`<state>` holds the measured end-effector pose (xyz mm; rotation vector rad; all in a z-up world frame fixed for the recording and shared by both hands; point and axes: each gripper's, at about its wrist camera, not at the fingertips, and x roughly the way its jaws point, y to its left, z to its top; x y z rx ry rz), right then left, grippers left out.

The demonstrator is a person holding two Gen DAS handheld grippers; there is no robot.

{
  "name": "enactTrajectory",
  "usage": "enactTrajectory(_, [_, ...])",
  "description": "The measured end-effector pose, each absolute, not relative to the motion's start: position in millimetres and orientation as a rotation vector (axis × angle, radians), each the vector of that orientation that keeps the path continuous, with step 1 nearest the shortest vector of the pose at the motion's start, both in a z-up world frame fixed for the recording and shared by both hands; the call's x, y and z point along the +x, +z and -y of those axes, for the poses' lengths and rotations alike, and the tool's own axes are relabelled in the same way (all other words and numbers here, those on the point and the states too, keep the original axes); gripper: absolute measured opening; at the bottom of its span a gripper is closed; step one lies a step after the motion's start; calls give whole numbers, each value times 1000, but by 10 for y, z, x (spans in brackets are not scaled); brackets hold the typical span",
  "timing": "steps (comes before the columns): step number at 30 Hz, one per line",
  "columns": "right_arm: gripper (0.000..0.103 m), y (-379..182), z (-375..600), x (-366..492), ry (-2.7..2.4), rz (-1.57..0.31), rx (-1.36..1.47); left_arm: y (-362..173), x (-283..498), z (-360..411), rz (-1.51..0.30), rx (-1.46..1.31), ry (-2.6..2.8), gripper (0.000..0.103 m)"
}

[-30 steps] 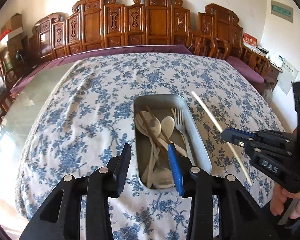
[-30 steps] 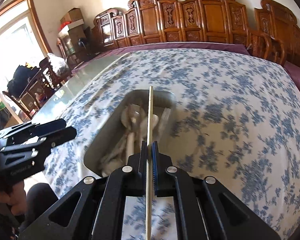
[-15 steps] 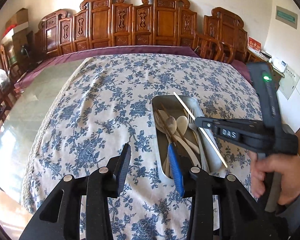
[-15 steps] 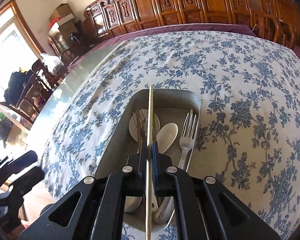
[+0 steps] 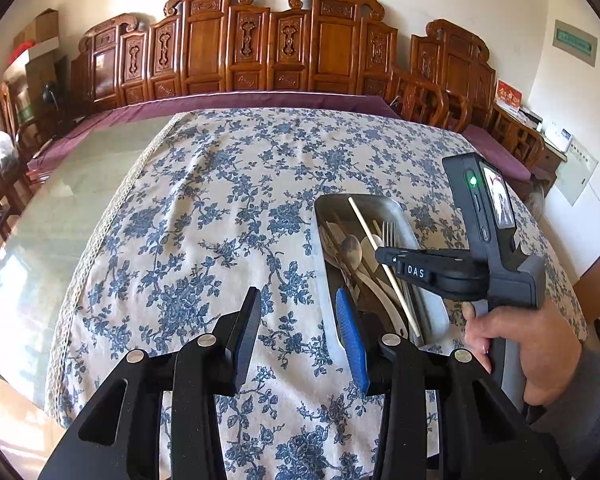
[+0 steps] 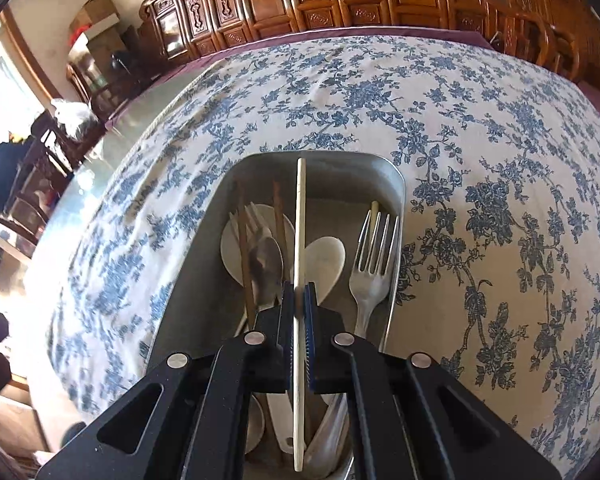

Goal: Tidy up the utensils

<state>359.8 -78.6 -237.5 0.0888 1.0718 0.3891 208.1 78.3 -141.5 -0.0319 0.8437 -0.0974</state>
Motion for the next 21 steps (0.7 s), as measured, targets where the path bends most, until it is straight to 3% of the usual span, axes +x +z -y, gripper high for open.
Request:
enactTrajectory(12, [7,-2075,995,3248,409,-972,16,-1316,1952,-706,-823,-28,-100,43])
enactTrajectory(17, [19,-1771,1234,2867,395,-873,-26,-1203,1824,-615,-796,-16,-106,52])
enactTrajectory(20, [29,-1589,1397,2598,381,-820,-52,-1136,1737,-541,-782,-6,-100,72])
enactTrajectory(21, [42,-1535,1446,2510,372,-803,-58,-1109,1695,-519,-775,-2,-98,77])
